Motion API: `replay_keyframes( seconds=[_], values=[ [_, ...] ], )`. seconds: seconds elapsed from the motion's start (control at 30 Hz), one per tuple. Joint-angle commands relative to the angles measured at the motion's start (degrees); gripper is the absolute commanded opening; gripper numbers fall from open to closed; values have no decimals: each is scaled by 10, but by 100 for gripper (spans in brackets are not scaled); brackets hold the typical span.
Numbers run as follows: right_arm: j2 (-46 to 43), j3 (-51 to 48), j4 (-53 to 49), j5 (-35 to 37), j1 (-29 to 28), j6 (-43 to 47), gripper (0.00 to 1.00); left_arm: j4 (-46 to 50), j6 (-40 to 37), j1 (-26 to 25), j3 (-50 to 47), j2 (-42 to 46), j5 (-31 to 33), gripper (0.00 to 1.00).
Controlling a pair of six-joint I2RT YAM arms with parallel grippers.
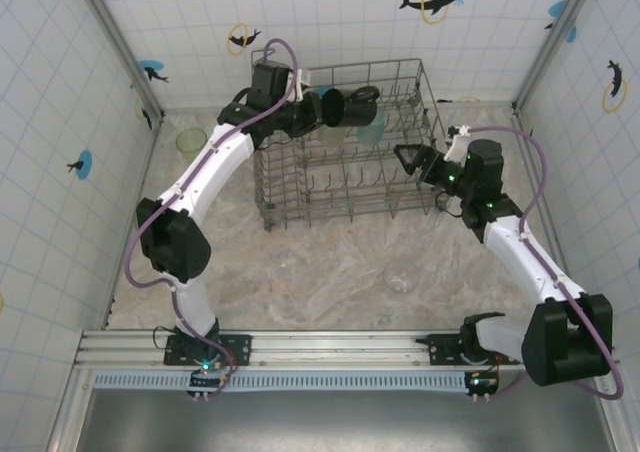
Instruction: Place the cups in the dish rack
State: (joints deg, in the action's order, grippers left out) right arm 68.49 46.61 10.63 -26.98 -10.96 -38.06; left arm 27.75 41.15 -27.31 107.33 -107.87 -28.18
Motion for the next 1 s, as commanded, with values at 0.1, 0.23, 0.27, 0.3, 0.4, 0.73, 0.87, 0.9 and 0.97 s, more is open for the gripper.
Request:
replay_keyframes(
  seconds=[0.1, 0.23, 0.27, 0.3, 0.4, 0.73, 0.87, 0.9, 0.97],
  values=[
    [35, 5, 144, -59, 19, -77, 99, -184, 102, 3, -22, -15, -83, 0],
    [58, -9, 238, -80, 35, -132, 99, -267, 160, 4, -63, -18, -108, 0],
    [66, -11, 259, -84, 40, -143, 99, -286, 175, 3, -73, -17, -111, 0],
    [76, -10, 277, -86, 43, -159, 99, -308, 188, 3, -83, -18, -117, 0],
    [105, -9, 345, -98, 57, -221, 99, -347, 218, 3, -99, -23, -125, 0],
    [183, 7, 456, -78, 59, -389, 100, -498, 314, 3, -126, -56, -166, 0],
    [215, 37, 480, -85, 56, -432, 99, -505, 325, 3, -107, -76, -187, 0],
    [222, 43, 485, -85, 54, -439, 99, -506, 326, 3, -102, -81, -193, 0],
    [239, 58, 500, -90, 51, -459, 100, -505, 329, 3, -88, -93, -208, 0]
  ],
)
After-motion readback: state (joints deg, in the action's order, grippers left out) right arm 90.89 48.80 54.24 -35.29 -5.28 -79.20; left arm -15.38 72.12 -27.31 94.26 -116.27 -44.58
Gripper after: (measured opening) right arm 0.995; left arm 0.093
